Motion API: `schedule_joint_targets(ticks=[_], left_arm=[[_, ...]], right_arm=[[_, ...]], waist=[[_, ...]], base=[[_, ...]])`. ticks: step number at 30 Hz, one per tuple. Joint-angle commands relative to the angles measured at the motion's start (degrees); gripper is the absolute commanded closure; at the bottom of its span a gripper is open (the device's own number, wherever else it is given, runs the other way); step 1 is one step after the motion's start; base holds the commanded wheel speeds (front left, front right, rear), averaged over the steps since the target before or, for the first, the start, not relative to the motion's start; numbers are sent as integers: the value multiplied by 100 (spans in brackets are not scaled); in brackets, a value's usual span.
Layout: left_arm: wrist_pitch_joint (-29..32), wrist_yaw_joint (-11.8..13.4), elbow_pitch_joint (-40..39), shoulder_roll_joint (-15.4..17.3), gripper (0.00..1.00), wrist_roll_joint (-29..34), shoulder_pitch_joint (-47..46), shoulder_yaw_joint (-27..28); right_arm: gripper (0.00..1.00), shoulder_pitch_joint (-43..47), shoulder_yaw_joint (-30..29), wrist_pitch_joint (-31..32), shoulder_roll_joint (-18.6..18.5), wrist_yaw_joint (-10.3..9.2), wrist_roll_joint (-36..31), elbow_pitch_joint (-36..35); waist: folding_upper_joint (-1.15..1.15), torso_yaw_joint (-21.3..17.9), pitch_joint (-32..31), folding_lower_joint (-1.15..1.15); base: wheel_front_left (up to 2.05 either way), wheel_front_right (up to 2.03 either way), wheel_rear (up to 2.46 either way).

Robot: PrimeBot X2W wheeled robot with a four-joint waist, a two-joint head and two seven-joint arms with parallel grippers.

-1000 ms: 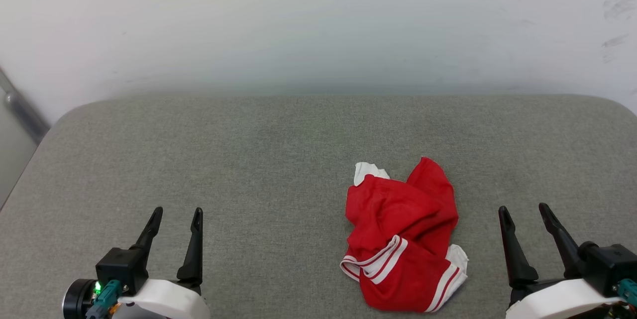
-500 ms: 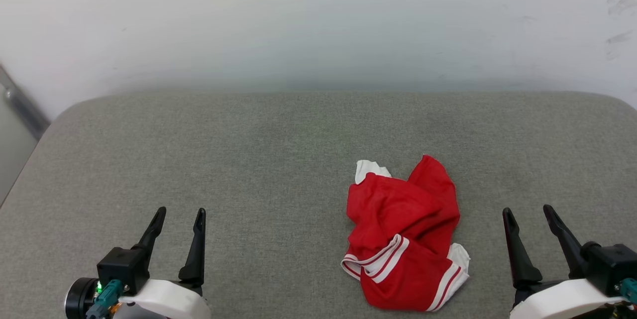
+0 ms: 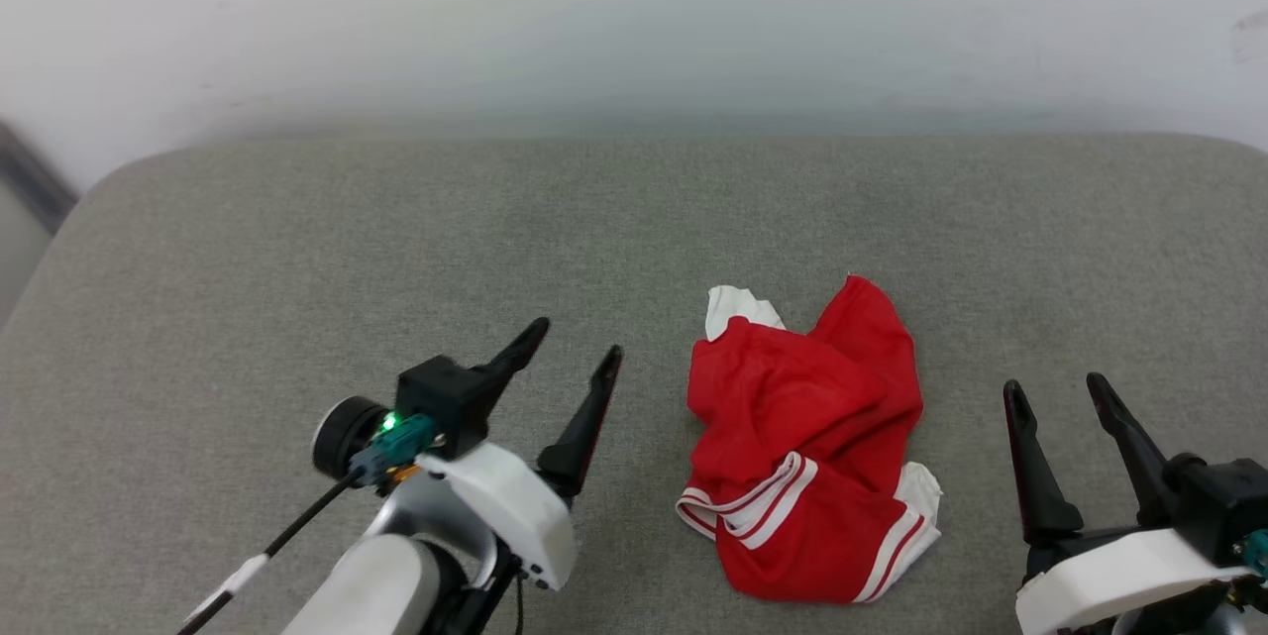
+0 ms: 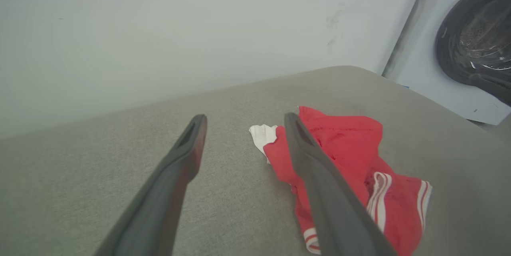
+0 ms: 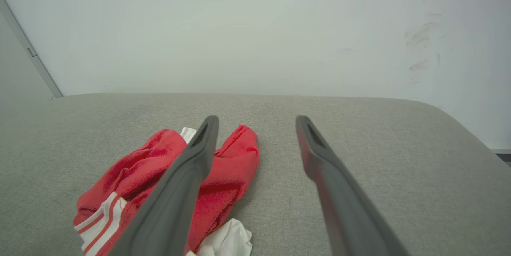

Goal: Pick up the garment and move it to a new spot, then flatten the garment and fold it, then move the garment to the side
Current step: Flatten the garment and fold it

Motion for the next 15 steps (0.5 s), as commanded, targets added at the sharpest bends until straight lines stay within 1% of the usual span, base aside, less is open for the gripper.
schedule_joint_targets(ticks=[1, 3, 8, 12, 15], left_arm=[[189, -92, 43, -60, 0, 8, -205, -116], [547, -201, 141, -130, 0, 15, -443, -304], [1445, -435, 418, -324, 0, -229, -870, -680], [2094, -554, 666, -357, 0, -441, -1088, -871], [2550, -606, 833, -305, 0, -579, -1173, -998]], right_arm=[[0, -97, 13, -28, 0, -2, -51, -17], [0, -157, 32, -41, 0, -2, -52, -19], [0, -284, 59, -106, 0, -2, -10, 46], [0, -359, 89, -188, 0, -2, 54, 130], [0, -407, 111, -255, 1, -2, 102, 200]], waist=[[0, -105, 151, 0], [0, -179, 274, 0], [0, -405, 527, 0], [0, -593, 689, 0], [0, -704, 780, 0]], base=[[0, 0, 0], [0, 0, 0], [0, 0, 0], [0, 0, 0], [0, 0, 0]])
